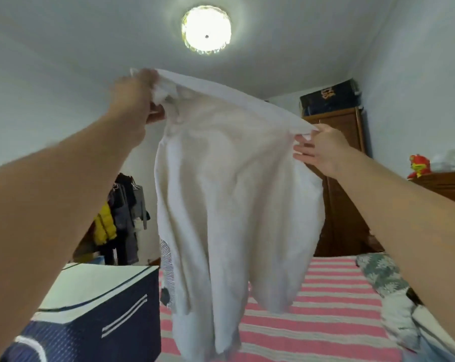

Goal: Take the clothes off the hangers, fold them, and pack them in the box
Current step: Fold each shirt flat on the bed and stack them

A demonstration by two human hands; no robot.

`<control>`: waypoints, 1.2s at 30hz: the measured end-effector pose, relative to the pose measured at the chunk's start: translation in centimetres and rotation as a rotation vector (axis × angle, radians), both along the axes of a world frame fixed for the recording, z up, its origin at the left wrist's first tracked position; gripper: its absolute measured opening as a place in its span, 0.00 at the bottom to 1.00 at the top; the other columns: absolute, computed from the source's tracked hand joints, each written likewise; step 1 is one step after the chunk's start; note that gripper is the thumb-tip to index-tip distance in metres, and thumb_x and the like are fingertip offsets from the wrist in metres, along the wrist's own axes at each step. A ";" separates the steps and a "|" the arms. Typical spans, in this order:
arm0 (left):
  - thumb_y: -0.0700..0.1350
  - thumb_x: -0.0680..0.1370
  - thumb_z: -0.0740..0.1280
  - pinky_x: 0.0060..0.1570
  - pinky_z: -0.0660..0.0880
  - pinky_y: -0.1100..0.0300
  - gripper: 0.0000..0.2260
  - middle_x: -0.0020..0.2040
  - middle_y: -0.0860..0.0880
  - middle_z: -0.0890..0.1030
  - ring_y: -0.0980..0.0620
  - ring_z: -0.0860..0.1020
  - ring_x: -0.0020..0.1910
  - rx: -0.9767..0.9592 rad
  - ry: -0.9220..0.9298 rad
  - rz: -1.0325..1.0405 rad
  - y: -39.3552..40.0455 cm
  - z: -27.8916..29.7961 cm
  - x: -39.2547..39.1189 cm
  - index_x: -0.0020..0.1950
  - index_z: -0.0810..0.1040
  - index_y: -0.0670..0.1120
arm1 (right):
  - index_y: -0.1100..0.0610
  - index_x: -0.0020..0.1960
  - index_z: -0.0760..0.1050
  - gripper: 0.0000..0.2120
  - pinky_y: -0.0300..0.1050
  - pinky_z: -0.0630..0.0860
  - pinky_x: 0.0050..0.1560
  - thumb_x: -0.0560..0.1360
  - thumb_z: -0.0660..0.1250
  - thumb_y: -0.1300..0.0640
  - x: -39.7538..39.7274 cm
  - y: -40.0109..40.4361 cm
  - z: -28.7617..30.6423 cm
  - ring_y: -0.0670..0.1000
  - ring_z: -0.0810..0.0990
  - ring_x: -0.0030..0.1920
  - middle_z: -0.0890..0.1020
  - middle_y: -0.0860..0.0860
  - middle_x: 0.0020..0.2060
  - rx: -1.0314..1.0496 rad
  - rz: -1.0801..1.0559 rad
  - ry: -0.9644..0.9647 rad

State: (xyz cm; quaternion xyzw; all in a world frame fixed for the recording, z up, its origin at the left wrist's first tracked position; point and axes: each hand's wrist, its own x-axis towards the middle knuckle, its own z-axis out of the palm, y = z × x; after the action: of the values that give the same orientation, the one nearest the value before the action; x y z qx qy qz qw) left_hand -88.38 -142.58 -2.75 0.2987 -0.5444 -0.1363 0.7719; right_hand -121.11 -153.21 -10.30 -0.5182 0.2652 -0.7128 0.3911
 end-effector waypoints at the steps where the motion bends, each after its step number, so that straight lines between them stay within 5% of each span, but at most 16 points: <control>1: 0.46 0.77 0.68 0.36 0.79 0.59 0.06 0.34 0.50 0.74 0.55 0.76 0.28 0.048 -0.101 -0.083 0.9 -0.5 -0.5 0.42 0.73 0.49 | 0.51 0.61 0.69 0.09 0.52 0.82 0.47 0.85 0.56 0.62 -0.7 -0.8 -0.5 0.57 0.82 0.55 0.81 0.55 0.56 0.015 0.009 0.011; 3: 0.45 0.78 0.67 0.39 0.74 0.63 0.04 0.39 0.50 0.71 0.57 0.75 0.31 0.192 -0.342 -0.290 1.8 -2.8 -1.5 0.47 0.72 0.49 | 0.52 0.62 0.69 0.10 0.54 0.82 0.50 0.84 0.57 0.62 -2.4 -2.3 -3.0 0.58 0.83 0.56 0.81 0.57 0.57 0.069 0.009 0.063; 6: 0.45 0.75 0.70 0.52 0.68 0.55 0.06 0.45 0.42 0.69 0.43 0.65 0.41 0.467 -0.496 -0.638 1.1 -10.0 -5.2 0.46 0.74 0.47 | 0.55 0.64 0.73 0.11 0.54 0.81 0.54 0.83 0.60 0.62 -5.7 -3.8 -11.2 0.58 0.83 0.56 0.80 0.59 0.60 0.288 -0.027 0.213; 10: 0.47 0.82 0.68 0.43 0.80 0.54 0.10 0.45 0.40 0.82 0.42 0.82 0.42 0.802 -0.840 -0.664 -0.5 -28.1 -15.2 0.52 0.81 0.40 | 0.58 0.68 0.73 0.15 0.54 0.82 0.49 0.85 0.58 0.55 -10.8 -1.9 -26.3 0.58 0.85 0.51 0.80 0.63 0.63 0.593 0.071 0.127; 14: 0.41 0.81 0.65 0.41 0.74 0.56 0.08 0.36 0.48 0.80 0.46 0.78 0.39 0.989 -0.805 -0.709 -1.7 -45.7 -25.3 0.46 0.80 0.40 | 0.51 0.70 0.72 0.24 0.52 0.82 0.39 0.81 0.57 0.38 -13.2 4.7 -41.6 0.59 0.84 0.49 0.83 0.60 0.53 0.850 0.117 -0.013; 17: 0.43 0.81 0.66 0.45 0.75 0.59 0.17 0.55 0.47 0.78 0.49 0.77 0.46 1.117 -0.856 -0.764 0.2 -54.5 -27.7 0.70 0.75 0.41 | 0.54 0.72 0.69 0.22 0.51 0.78 0.42 0.82 0.61 0.44 -13.7 9.6 -51.0 0.59 0.82 0.45 0.80 0.58 0.53 1.055 -0.020 0.025; 19: 0.46 0.81 0.67 0.55 0.75 0.58 0.24 0.67 0.47 0.74 0.48 0.77 0.56 1.106 -0.946 -0.681 1.7 -58.9 -25.0 0.77 0.68 0.46 | 0.51 0.76 0.63 0.25 0.51 0.75 0.52 0.82 0.65 0.53 -13.4 11.9 -54.6 0.60 0.79 0.57 0.75 0.54 0.64 1.122 -0.117 0.192; 22: 0.51 0.80 0.67 0.73 0.65 0.55 0.29 0.75 0.49 0.66 0.49 0.66 0.72 0.866 -1.217 -0.300 1.9 -64.0 -15.5 0.79 0.63 0.53 | 0.53 0.79 0.61 0.34 0.50 0.69 0.63 0.78 0.71 0.61 -13.1 12.9 -57.8 0.60 0.69 0.71 0.67 0.57 0.73 1.025 -0.293 0.575; 24: 0.57 0.78 0.67 0.76 0.60 0.50 0.32 0.76 0.50 0.62 0.48 0.61 0.75 0.855 -1.340 -0.043 2.4 -66.3 -7.0 0.80 0.59 0.56 | 0.51 0.78 0.63 0.36 0.51 0.65 0.69 0.75 0.74 0.58 -11.6 12.0 -59.1 0.59 0.63 0.76 0.63 0.57 0.76 0.960 -0.332 0.943; 26: 0.60 0.73 0.66 0.73 0.67 0.45 0.38 0.75 0.47 0.64 0.44 0.65 0.74 0.855 -1.451 0.105 3.5 -68.7 0.7 0.80 0.54 0.58 | 0.47 0.76 0.66 0.33 0.53 0.66 0.71 0.74 0.73 0.55 -9.6 11.1 -60.5 0.62 0.64 0.73 0.61 0.58 0.76 0.922 -0.378 1.283; 28: 0.58 0.66 0.72 0.68 0.72 0.40 0.49 0.77 0.44 0.67 0.38 0.67 0.75 0.857 -1.651 0.181 4.6 -71.1 5.5 0.83 0.52 0.56 | 0.54 0.68 0.76 0.21 0.54 0.74 0.63 0.75 0.69 0.60 -8.6 10.1 -61.7 0.66 0.72 0.63 0.69 0.61 0.67 0.776 -0.468 1.525; 32: 0.44 0.63 0.74 0.64 0.70 0.35 0.46 0.76 0.36 0.68 0.30 0.66 0.74 0.864 -1.776 0.270 5.1 -73.0 5.5 0.80 0.64 0.47 | 0.68 0.50 0.76 0.08 0.59 0.77 0.41 0.71 0.64 0.71 -11.1 7.6 -57.8 0.67 0.76 0.43 0.73 0.66 0.48 0.649 -0.746 1.663; 34: 0.37 0.63 0.75 0.59 0.74 0.36 0.41 0.72 0.34 0.72 0.29 0.72 0.69 0.833 -1.796 0.285 5.0 -72.4 4.0 0.77 0.70 0.44 | 0.71 0.47 0.75 0.08 0.63 0.77 0.44 0.71 0.60 0.70 -12.7 5.7 -54.6 0.70 0.76 0.46 0.73 0.70 0.48 0.627 -0.902 1.555; 36: 0.33 0.57 0.79 0.45 0.80 0.45 0.33 0.56 0.38 0.82 0.35 0.82 0.53 0.749 -1.778 0.284 4.7 -71.1 2.8 0.62 0.80 0.41 | 0.73 0.50 0.75 0.10 0.66 0.75 0.49 0.73 0.58 0.70 -13.7 4.3 -52.2 0.72 0.75 0.50 0.73 0.72 0.51 0.629 -0.996 1.498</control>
State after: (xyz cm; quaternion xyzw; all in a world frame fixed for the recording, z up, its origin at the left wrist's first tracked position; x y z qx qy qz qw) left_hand -85.62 -137.93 -73.80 0.5815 -0.8087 0.0691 -0.0562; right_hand -134.81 -148.93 -62.50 -0.5389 0.8167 -0.1762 -0.1076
